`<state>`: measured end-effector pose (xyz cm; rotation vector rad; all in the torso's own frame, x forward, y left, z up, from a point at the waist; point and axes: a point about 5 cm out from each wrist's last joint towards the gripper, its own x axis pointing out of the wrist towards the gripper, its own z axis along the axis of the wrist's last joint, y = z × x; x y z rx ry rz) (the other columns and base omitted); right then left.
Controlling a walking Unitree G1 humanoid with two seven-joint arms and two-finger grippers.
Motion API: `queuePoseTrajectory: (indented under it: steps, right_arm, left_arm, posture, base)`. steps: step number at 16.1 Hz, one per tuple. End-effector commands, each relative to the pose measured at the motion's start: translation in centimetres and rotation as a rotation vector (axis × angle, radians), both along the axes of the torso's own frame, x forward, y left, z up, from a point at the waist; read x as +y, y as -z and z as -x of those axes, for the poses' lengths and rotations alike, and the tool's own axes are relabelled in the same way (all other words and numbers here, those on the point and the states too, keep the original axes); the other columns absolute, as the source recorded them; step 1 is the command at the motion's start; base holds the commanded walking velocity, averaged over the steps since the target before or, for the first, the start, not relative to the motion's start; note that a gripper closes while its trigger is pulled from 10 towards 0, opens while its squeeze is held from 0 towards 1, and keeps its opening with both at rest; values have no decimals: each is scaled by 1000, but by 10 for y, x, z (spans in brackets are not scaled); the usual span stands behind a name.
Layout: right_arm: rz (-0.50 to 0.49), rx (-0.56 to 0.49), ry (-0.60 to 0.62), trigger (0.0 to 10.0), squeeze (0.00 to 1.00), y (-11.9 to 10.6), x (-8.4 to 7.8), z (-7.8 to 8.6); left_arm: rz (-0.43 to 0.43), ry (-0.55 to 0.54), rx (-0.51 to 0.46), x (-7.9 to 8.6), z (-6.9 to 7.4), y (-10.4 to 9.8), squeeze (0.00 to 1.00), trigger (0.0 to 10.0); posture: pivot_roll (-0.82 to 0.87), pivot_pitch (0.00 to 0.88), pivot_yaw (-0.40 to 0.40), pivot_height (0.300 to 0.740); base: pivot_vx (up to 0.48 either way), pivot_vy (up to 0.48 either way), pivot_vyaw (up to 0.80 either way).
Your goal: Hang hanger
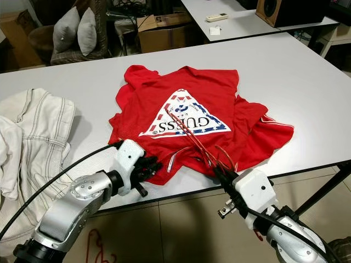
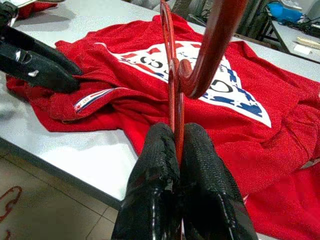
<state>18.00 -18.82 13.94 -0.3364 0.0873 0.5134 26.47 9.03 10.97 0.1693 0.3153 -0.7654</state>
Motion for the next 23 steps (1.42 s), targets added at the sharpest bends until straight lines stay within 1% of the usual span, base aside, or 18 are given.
queuePoseTrajectory:
  steps: [1, 4, 5, 6, 7, 9, 10, 12, 15, 16, 18, 19, 20, 21, 22, 23]
  right_arm:
    - [3, -9, -14, 10000, 0, -2, -1, 0]
    - [12, -19, -49, 10000, 0, -8, -5, 3]
    - [23, -20, -64, 10000, 0, -12, -9, 5]
    - [40, -20, -77, 10000, 0, -16, -13, 7]
    - [48, -22, -83, 10000, 0, -18, -15, 8]
    - [98, -26, -118, 10000, 0, -26, -21, 9]
    - [105, -27, -123, 10000, 0, -27, -22, 10]
    - [140, -30, -192, 10000, 0, -34, -22, 7]
    - [167, -15, -276, 10000, 0, -38, -18, 8]
    - [189, 0, -297, 10000, 0, -39, -20, 12]
    - [202, 5, -288, 10000, 0, -39, -23, 12]
    - [220, -13, -275, 10000, 0, -41, -24, 6]
    - [226, -23, -273, 10000, 0, -41, -24, 4]
    - [236, -36, -268, 10000, 0, -43, -23, -1]
    - [265, -52, -266, 10000, 0, -48, -25, -8]
    - [269, -54, -270, 10000, 0, -49, -25, -8]
  left_arm:
    - [-16, -32, -14, 6, -5, -1, 0, 0]
    - [21, -66, -75, 11, -20, -15, 0, 0]
    - [22, -65, -103, 13, -29, -22, 0, 0]
    - [17, -60, -131, 16, -37, -29, 0, 0]
    - [14, -59, -143, 18, -41, -32, 0, 0]
    - [13, -14, -204, 22, -53, -46, 0, 0]
    - [14, -9, -211, 23, -54, -48, 0, 0]
    - [17, 53, -286, 25, -64, -67, 0, 0]
    - [2, 81, -333, 31, -71, -82, 0, 0]
    - [-8, 77, -354, 37, -75, -87, 0, 0]
    - [8, 96, -360, 38, -75, -90, 0, 0]
    - [33, 153, -360, 34, -70, -94, 0, 0]
    - [41, 177, -359, 32, -68, -95, 0, 0]
    - [41, 220, -358, 30, -63, -95, 0, 0]
    - [18, 272, -351, 28, -59, -92, 0, 0]
    - [15, 273, -350, 28, -59, -91, 0, 0]
  posture:
    - [5, 65, 111, 740]
    - [1, 63, 114, 740]
    - [-2, 63, 118, 740]
    - [-5, 63, 123, 740]
    - [-6, 61, 127, 740]
    - [-10, 55, 137, 740]
    - [-12, 51, 141, 740]
    - [-14, 38, 146, 740]
    - [-12, 21, 144, 740]
    - [-14, 5, 128, 740]
    - [-21, 1, 129, 740]
    - [-27, 0, 130, 740]
    - [-27, 0, 130, 740]
    - [-27, 0, 127, 740]
    - [-30, 0, 121, 740]
    - [-30, 0, 121, 740]
  base:
    - [0, 0, 0]
    - [0, 0, 0]
    - [0, 0, 0]
    - [0, 0, 0]
    - [0, 0, 0]
    - [0, 0, 0]
    - [0, 0, 0]
    - [0, 0, 0]
    - [0, 0, 0]
    - [0, 0, 0]
    - [0, 0, 0]
    - [0, 0, 0]
    - [0, 0, 0]
    - [0, 0, 0]
    - [0, 0, 0]
    - [0, 0, 0]
